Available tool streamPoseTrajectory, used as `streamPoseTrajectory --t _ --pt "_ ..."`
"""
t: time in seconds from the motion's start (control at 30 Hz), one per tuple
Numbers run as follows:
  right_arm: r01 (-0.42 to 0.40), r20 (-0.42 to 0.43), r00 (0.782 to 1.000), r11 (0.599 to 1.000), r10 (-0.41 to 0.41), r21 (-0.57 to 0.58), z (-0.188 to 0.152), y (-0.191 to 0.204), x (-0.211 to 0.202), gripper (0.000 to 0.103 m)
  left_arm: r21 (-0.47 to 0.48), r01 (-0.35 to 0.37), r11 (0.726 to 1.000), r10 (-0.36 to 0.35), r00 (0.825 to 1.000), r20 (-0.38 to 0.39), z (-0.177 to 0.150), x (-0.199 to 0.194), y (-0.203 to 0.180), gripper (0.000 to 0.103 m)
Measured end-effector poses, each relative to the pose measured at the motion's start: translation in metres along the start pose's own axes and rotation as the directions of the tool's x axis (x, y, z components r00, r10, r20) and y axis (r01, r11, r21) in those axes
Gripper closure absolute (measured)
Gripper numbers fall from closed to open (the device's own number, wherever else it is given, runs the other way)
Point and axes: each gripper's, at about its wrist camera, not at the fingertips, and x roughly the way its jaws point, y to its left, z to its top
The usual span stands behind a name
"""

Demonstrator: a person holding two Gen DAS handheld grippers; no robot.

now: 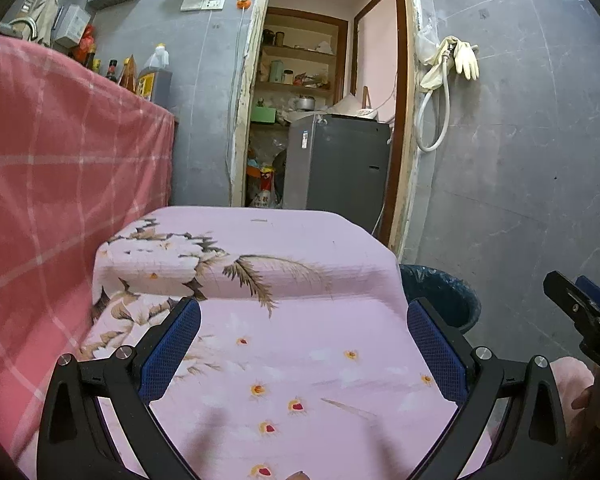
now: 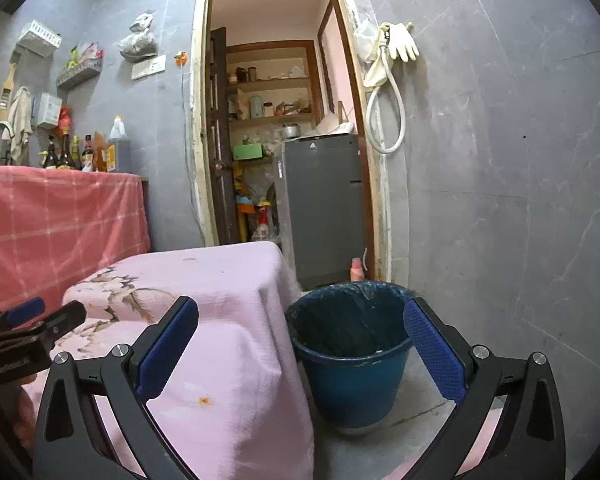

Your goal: Collect trash

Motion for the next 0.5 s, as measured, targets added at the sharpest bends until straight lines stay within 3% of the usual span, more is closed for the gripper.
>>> streamPoseTrajectory --t 0.5 --pt "0.016 -0.013 1.0 1.0 -0.016 0.0 -0.0071 -0.0028 0.0004 0.0 -0.023 -0.022 0.999 0.022 1.0 -0.01 -0.0025 0.0013 0.0064 0.002"
